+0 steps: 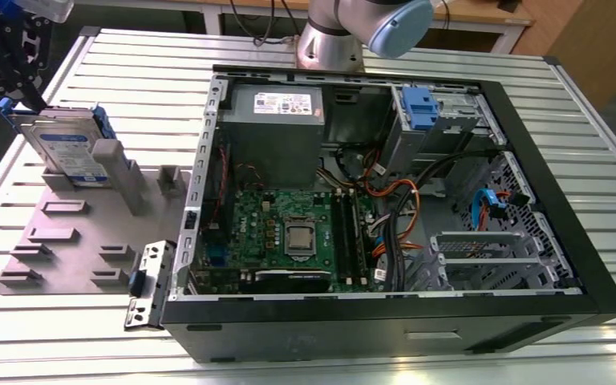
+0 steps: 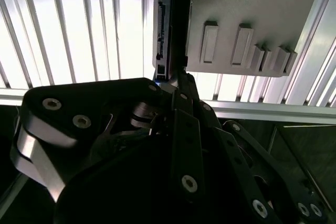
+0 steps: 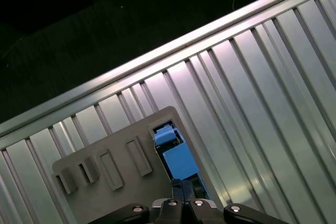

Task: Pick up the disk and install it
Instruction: 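Pick up the disk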

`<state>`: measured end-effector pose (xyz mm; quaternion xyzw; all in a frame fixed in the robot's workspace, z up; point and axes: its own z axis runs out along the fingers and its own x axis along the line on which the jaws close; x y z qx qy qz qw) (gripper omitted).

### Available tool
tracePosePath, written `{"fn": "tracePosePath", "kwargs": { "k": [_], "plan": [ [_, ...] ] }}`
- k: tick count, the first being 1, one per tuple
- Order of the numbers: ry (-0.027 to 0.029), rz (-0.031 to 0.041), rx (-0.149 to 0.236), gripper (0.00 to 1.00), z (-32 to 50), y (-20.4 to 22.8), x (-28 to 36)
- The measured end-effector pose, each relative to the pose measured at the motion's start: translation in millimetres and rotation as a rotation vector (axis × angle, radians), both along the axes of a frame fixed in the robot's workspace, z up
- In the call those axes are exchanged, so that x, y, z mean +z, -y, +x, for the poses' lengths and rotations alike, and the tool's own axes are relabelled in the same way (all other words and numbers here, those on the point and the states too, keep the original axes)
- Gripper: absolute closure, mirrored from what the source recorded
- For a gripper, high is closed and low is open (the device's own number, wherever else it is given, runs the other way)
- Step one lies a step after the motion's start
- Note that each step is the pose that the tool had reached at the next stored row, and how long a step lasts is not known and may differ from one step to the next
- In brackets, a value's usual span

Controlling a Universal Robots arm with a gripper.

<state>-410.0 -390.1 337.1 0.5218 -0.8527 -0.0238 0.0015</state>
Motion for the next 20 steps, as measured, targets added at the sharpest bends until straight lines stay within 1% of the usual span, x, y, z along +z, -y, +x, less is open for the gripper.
{"fn": "tracePosePath", "kwargs": {
  "k": [14,16,20],
  "plan": [
    [0.0,0.0,0.005,0.89,0.0,0.0,0.0],
    [0.0002,0.0,0.025,0.89,0.0,0.0,-0.1],
    [0.0005,0.0,0.091,0.89,0.1,0.0,-0.1]
  ]
}}
